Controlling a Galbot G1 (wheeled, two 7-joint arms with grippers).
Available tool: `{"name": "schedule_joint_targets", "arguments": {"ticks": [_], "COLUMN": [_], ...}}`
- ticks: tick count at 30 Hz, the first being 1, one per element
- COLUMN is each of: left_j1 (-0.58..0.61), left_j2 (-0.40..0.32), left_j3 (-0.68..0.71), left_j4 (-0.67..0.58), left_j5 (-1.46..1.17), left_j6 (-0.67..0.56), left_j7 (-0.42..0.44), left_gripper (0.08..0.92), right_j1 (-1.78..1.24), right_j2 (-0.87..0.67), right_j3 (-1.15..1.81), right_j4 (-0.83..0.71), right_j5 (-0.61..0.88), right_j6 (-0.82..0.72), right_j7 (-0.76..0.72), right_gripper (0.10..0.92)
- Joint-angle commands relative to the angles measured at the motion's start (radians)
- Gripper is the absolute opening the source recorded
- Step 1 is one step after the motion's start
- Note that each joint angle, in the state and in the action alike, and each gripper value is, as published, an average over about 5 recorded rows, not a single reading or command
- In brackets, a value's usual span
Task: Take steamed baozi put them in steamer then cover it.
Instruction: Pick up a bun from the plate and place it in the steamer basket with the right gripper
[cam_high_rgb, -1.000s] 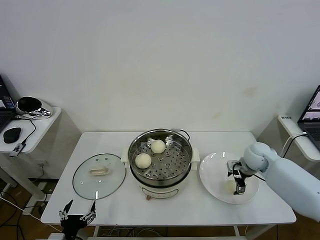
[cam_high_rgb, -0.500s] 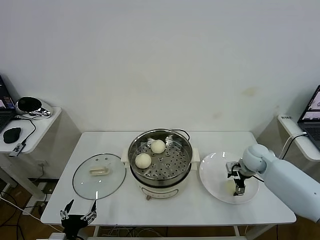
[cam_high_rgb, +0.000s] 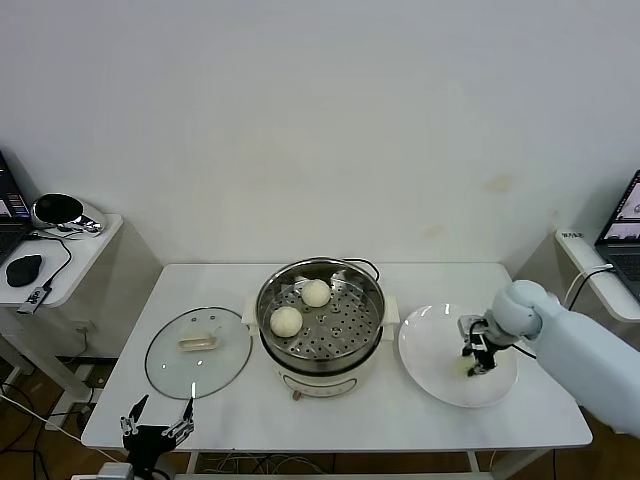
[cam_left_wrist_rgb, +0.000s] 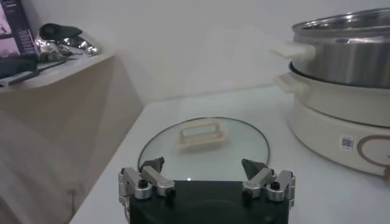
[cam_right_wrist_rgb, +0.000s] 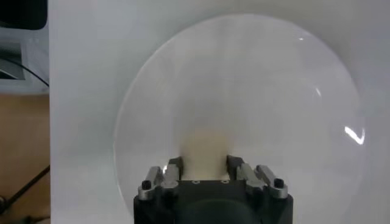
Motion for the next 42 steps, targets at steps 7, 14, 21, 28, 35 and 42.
{"name": "schedule_joint_targets", "arguments": {"ticks": [7,14,21,28,35,42], "left_j1": [-0.006,-0.006,-0.001,-0.007,-0.01,-0.016], "left_j2": [-0.006,-0.013,-0.021,-0.025,-0.031,-0.031], "left_j3": [-0.011,-0.035,-0.049,-0.059,-0.068,-0.071], "left_j4": [-0.017,-0.046,-0.065,-0.065,-0.069,-0.068], "left_j5": [0.008,0.005,0.002,-0.004,-0.013,-0.02], "left_j6": [-0.006,-0.015,-0.018,-0.019,-0.022,-0.023], "left_j7": [-0.005,-0.011,-0.014,-0.018,-0.021,-0.023], "left_gripper": [0.823,0.823,0.823,0.823,0.823,0.823], "right_j1": [0.707,0.865,0.874,0.848,0.803,0.706], "right_j2": [0.114,0.316,0.455,0.551,0.596,0.601], "right_j3": [-0.403,-0.474,-0.487,-0.535,-0.583,-0.607], "right_j4": [-0.028,-0.175,-0.162,-0.15,-0.138,-0.106], "right_j5": [0.388,0.537,0.532,0.517,0.402,0.219], "right_j6": [0.072,0.382,0.463,0.58,0.684,0.781], "right_j7": [-0.096,-0.156,-0.16,-0.15,-0.14,-0.121], "right_gripper": [0.454,0.522,0.44,0.391,0.391,0.39]}}
